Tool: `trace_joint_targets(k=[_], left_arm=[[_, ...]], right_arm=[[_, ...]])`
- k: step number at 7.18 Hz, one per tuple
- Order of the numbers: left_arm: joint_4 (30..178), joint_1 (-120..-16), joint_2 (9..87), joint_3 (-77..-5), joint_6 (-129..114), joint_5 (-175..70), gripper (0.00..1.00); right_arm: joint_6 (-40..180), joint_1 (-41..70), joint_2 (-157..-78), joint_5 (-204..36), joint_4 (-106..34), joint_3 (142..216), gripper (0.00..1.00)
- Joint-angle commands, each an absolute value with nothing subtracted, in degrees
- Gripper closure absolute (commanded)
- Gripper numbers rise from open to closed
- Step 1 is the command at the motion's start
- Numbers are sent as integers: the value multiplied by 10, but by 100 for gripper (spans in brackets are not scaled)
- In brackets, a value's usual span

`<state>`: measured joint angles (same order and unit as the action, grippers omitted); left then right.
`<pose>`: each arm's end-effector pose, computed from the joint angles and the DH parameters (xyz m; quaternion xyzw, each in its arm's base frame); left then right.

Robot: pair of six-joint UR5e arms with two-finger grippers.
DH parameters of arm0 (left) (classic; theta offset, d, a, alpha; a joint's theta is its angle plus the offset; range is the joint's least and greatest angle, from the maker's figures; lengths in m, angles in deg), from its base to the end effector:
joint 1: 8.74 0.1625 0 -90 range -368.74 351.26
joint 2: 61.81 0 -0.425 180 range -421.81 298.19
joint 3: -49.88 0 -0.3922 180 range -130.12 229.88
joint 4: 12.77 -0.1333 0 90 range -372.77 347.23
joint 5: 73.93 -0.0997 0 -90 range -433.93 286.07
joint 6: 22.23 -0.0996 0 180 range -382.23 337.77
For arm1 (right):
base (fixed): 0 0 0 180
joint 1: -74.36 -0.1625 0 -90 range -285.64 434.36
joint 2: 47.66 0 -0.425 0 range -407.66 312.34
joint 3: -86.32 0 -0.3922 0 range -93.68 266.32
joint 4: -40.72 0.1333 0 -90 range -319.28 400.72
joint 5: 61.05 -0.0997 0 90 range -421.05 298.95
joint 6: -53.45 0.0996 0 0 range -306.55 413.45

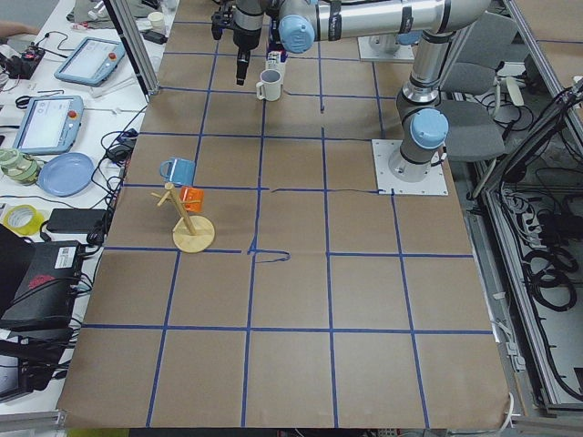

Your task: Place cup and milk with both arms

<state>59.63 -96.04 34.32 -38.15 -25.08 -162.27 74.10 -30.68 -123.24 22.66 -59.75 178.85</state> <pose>-0.1098 -0.5625 0.4830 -0.0030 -0.9930 0.1176 0.0087 0.2869 -0.5120 0.3502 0.0519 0.9956 0.0705 0.0348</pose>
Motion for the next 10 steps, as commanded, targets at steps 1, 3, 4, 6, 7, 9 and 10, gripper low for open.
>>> trace_joint_targets(k=[1,3,4,6,7,9,10], left_arm=[[622,-954,342,-374,-256,-1625,0],[626,-959,342,-366,-256,-1643,0],[648,-962,337,-365,-256,-1643,0],[713,-967,316,-365,-256,-1638,0],[727,-967,310,-366,-256,-1640,0],[729,-967,308,-366,-256,-1640,0],[729,-966,308,-366,-256,-1640,0]], right_arm=[[742,-307,-1231,227,-600,1791,25],[742,-307,-1232,234,-599,1791,2],[743,-306,-1236,234,-599,1791,0],[740,-303,-1255,239,-590,1770,0],[738,-296,-1274,256,-575,1757,0],[699,-292,-1303,293,-501,1712,0],[667,-285,-1309,302,-477,1697,0]])
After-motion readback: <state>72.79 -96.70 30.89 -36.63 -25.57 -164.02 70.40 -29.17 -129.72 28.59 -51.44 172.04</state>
